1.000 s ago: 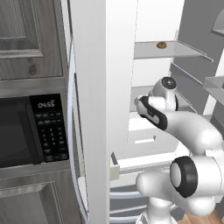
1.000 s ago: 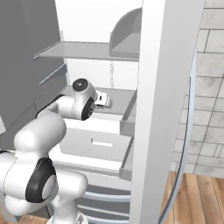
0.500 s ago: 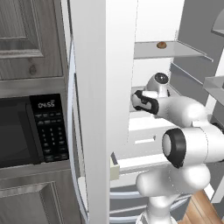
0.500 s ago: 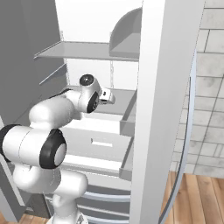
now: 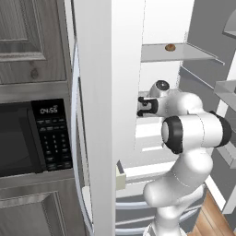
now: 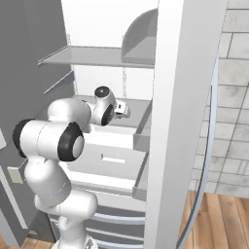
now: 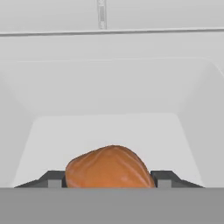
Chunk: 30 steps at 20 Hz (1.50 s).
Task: Move the sushi and scallops from the top shelf to the second highest shelf to make space. Then, place the pitcher from the counter on the cleared top shelf.
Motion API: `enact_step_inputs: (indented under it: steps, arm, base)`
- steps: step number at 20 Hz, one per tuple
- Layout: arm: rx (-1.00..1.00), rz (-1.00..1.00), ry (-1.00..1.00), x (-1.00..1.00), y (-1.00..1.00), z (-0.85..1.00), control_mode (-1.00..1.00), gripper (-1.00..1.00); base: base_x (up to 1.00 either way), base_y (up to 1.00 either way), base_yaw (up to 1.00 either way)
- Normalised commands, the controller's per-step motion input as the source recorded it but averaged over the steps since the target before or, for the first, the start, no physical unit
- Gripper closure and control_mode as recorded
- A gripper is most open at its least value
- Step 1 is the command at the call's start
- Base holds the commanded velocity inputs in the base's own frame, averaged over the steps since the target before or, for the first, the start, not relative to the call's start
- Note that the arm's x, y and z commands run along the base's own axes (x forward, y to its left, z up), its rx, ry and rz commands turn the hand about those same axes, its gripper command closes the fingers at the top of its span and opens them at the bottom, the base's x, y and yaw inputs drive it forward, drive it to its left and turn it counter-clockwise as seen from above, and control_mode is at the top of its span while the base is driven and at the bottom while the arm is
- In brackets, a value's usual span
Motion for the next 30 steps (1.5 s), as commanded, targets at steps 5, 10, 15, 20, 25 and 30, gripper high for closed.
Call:
enact_step_inputs:
  steps: [5,10,15,20,25,30]
  arm:
    - [0.0,0.0,0.02,0.46,-0.07,-0.49,-1.0,1.0]
    - [0.01,0.01,0.0,0.51,-0.09,-0.28,-1.0,1.0]
    - [0.03,0.01,0.0,0.64,-0.04,-0.13,-1.0,-1.0]
    - [0.0,0.01,0.0,0.47,0.0,-0.22,-1.0,-1.0]
    - [0.0,0.01,-0.03,0.06,0.0,-0.04,-1.0,-1.0]
    - [0.0,0.0,-0.06,-0.03,0.0,0.16,-1.0,-1.0]
  base:
    - [0.0,0.0,0.0]
    - [0.0,0.0,0.0]
    - [0.0,0.0,0.0]
    - [0.0,0.0,0.0]
    - [0.0,0.0,0.0]
    - [0.0,0.0,0.0]
